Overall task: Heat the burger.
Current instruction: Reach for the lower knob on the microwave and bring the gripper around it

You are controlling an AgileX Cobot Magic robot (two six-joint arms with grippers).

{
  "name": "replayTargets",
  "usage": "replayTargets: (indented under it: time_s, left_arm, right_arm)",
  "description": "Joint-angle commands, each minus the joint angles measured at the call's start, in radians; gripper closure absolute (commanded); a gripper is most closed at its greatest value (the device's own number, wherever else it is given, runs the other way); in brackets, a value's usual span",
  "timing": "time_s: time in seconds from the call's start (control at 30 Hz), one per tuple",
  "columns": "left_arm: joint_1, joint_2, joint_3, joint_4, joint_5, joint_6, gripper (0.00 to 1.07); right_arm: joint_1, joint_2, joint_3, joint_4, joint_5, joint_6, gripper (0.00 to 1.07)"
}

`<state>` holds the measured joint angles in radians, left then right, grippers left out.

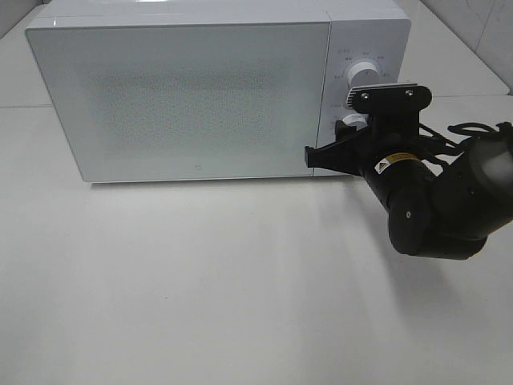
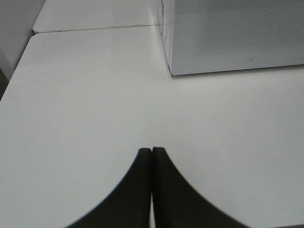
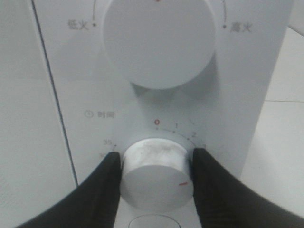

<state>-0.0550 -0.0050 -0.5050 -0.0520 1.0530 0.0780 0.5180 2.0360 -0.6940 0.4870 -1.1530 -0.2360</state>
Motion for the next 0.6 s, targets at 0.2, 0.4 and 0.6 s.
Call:
replayTargets:
  time_s: [0.2, 0.4, 0.6]
  left_arm:
    - [0.001, -0.005, 0.001, -0.004, -0.012, -0.001, 1.06]
    - [0.001, -0.005, 0.001, -0.003, -0.012, -0.001, 1.06]
    - [0.001, -0.005, 0.001, -0.003, -0.012, -0.001, 1.06]
  right_arm:
    - [-0.006, -0.015, -0.020, -0.031, -0.054, 0.005, 1.07]
    - [-0.006, -0.015, -0.020, -0.030, -0.055, 0.090, 1.07]
    - [-0.006, -0.015, -0.020, -0.027, -0.054, 0.344, 1.07]
